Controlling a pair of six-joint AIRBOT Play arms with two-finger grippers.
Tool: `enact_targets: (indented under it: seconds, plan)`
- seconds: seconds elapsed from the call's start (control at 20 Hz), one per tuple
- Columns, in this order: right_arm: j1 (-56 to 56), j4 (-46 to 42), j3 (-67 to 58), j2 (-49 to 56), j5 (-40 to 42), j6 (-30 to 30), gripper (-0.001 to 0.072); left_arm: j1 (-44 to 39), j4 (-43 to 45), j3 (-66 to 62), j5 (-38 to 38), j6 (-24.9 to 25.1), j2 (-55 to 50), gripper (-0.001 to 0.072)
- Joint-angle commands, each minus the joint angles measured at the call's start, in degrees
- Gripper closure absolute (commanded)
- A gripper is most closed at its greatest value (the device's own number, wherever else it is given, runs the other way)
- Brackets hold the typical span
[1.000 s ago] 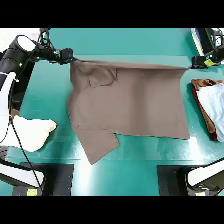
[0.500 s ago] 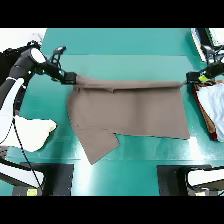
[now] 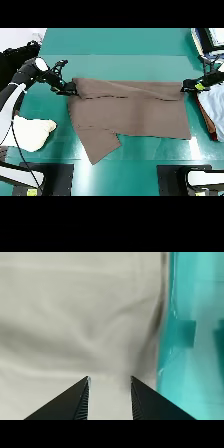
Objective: Fold the shirts.
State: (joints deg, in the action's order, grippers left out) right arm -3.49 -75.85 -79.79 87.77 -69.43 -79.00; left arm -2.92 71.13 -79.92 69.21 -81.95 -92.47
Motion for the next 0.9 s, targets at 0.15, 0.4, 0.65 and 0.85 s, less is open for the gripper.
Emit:
enact_targets:
  seconds: [0.15, 0.4, 0.65, 0.85]
  plan:
    - [-0.3, 0.9, 0.3, -10.1, -10.6, 0.0, 0.0402, -0.1, 0.7, 16.6, 4.8, -2.2, 16.6, 0.0216]
    - [-0.3, 0.9, 0.3, -16.0, -11.6, 0.0, 0.0402, -0.1, -6.9, 41.4, 3.7, -3.4, 32.4, 0.0216]
    - [-0.3, 0.9, 0.3, -17.1, -12.9, 0.0, 0.0402, -0.1, -18.2, 54.1, -2.3, -2.0, 37.2, 0.0216]
    - [-0.3, 0.9, 0.3, -17.1, -13.6, 0.0, 0.0402, -0.1, -25.5, 57.3, -7.8, 1.9, 37.2, 0.0216]
